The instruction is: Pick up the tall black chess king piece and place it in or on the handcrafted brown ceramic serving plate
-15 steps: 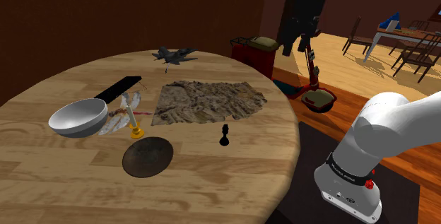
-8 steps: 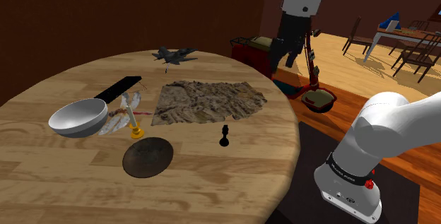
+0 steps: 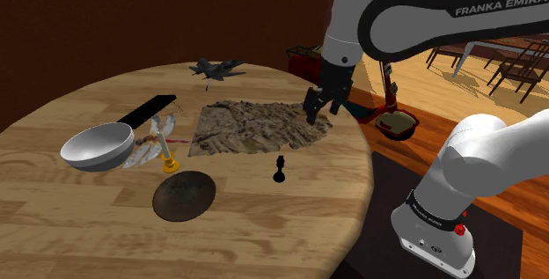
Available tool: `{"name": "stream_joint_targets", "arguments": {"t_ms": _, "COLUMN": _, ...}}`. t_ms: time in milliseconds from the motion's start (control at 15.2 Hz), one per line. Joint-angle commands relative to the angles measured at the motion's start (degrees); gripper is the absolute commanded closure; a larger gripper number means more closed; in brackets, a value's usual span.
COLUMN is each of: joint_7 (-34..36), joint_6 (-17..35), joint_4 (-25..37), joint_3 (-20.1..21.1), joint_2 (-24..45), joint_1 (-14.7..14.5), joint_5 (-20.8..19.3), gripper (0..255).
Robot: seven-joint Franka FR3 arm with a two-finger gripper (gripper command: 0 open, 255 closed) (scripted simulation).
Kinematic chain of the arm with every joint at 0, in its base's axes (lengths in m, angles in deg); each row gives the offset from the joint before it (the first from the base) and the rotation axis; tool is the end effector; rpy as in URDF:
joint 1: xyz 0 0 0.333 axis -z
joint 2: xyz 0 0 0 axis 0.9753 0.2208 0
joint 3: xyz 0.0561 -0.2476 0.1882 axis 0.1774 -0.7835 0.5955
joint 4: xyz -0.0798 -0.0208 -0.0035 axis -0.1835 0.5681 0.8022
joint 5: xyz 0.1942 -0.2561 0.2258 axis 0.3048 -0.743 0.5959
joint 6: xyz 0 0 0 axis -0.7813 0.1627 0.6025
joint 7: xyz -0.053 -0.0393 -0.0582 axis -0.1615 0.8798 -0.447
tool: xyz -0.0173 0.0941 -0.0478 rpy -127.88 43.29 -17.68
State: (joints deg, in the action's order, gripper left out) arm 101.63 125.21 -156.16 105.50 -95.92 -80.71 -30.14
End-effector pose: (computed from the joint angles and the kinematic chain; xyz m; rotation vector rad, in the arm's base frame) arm 0.3106 0.1492 0.4820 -3.1029 0.1659 -0.0939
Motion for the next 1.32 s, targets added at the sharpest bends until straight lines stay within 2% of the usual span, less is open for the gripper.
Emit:
{"name": "stream_joint_targets", "arguments": {"t_ms": 0, "joint_7": 2.13, "joint_6": 5.14, "joint_4": -1.52, "joint_3": 2.87, "joint_2": 2.48, "joint_1": -0.19, "joint_5": 0.81, "gripper": 0}}
{"name": "stream_joint_targets", "arguments": {"t_ms": 396, "joint_7": 9.54, "joint_6": 19.49, "joint_4": -2.93, "joint_3": 12.02, "joint_2": 12.79, "joint_1": 1.17, "joint_5": 0.60, "gripper": 0}}
{"name": "stream_joint_targets", "arguments": {"t_ms": 660, "joint_7": 16.90, "joint_6": 28.87, "joint_4": -1.86, "joint_3": 19.18, "joint_2": 21.95, "joint_1": 4.70, "joint_5": -3.73, "gripper": 0}}
{"name": "stream_joint_targets", "arguments": {"t_ms": 1254, "joint_7": 20.17, "joint_6": 36.32, "joint_4": -3.31, "joint_3": 22.17, "joint_2": 28.48, "joint_1": 7.88, "joint_5": -8.06, "gripper": 0}}
